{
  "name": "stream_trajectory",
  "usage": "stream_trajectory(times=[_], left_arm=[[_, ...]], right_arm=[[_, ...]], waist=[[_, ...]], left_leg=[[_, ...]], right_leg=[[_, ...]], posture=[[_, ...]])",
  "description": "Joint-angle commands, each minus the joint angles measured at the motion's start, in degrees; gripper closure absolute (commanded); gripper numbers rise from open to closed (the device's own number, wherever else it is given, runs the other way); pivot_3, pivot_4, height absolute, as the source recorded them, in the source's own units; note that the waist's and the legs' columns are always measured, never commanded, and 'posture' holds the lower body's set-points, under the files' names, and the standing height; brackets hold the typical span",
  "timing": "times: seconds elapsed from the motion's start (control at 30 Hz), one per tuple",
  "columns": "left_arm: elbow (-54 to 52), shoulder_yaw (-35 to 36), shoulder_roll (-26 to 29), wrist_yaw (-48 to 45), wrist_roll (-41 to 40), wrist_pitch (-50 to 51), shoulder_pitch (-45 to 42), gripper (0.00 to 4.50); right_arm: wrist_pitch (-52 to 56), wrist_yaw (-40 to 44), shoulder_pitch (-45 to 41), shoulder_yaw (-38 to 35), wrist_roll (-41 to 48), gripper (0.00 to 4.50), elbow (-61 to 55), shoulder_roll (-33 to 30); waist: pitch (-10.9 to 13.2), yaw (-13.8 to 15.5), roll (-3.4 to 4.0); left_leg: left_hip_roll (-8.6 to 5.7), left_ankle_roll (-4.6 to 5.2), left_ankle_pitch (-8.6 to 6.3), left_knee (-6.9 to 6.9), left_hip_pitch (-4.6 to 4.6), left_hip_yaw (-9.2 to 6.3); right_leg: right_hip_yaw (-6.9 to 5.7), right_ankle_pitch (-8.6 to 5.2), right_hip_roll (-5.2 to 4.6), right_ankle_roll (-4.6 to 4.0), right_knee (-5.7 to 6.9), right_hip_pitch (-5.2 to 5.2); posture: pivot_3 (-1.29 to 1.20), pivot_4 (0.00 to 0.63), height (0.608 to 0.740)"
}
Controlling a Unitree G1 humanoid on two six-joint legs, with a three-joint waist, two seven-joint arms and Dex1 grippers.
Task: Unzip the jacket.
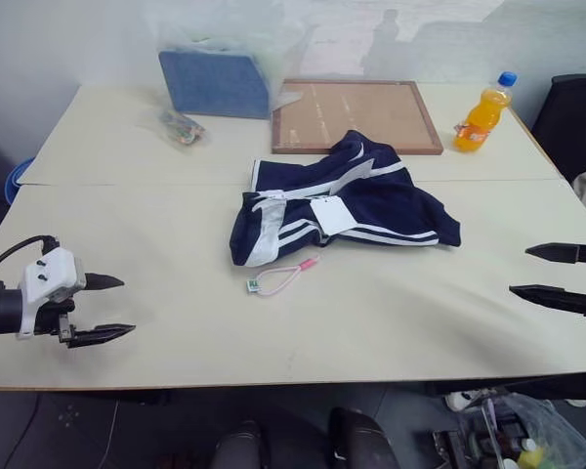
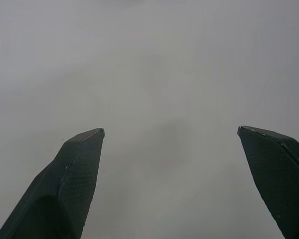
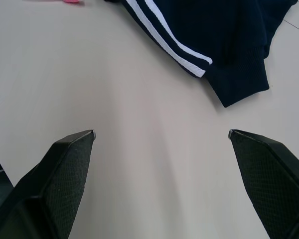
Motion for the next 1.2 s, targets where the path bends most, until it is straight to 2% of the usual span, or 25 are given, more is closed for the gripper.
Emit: stream_trajectory(times=[0.03, 0.63, 0.87, 1.03, 1.2], left_arm=[[-1.5, 1.4, 0.3, 0.1, 0.2, -0.6, 0.3, 0.00], [-6.1, 1.0, -0.3, 2.6, -2.5, 8.7, -2.3, 0.00], [-5.7, -2.0, -1.0, 1.7, -4.4, 11.2, -9.4, 0.00], [-15.3, -7.3, -2.7, 0.1, -10.4, 18.1, -13.4, 0.00], [-23.3, -17.8, -5.1, -0.6, -8.9, 19.6, -17.0, 0.00]], right_arm=[[0.3, -0.6, 0.2, -1.4, 0.3, 0.01, -2.0, -0.1], [3.7, -4.5, 2.5, -3.6, 2.1, 0.01, -7.8, 1.2], [9.9, -4.7, 0.1, -4.3, 6.5, 0.01, -10.1, 0.5], [15.3, -8.3, 0.7, -4.6, 12.0, 0.01, -21.9, 3.0], [19.1, -15.0, 0.3, -1.4, 17.3, 0.01, -35.6, 7.5]], waist=[[0.0, 0.0, 0.00], [0.0, 0.0, 0.00], [0.0, 0.1, 0.00], [0.0, 0.2, 0.00], [0.0, 0.3, -0.01]], left_leg=[[-0.01, 0.00, 0.00, 0.00, 0.00, 0.00], [-0.03, -0.01, 0.00, 0.03, 0.01, 0.02], [-0.05, -0.01, 0.01, 0.11, 0.00, 0.08], [-0.04, -0.02, 0.01, 0.12, -0.02, 0.07], [-0.06, -0.05, 0.00, 0.33, -0.03, -0.03]], right_leg=[[0.00, 0.00, -0.01, 0.00, 0.00, 0.00], [0.02, 0.00, 0.01, 0.00, 0.06, 0.00], [0.02, 0.00, 0.02, 0.00, 0.11, 0.02], [0.03, 0.00, 0.04, 0.00, 0.15, 0.01], [0.10, 0.00, 0.04, 0.00, 0.30, 0.02]], posture=[[0.00, 0.150, 0.740], [0.00, 0.150, 0.740], [0.00, 0.150, 0.740], [0.00, 0.150, 0.740], [0.00, 0.150, 0.740]])
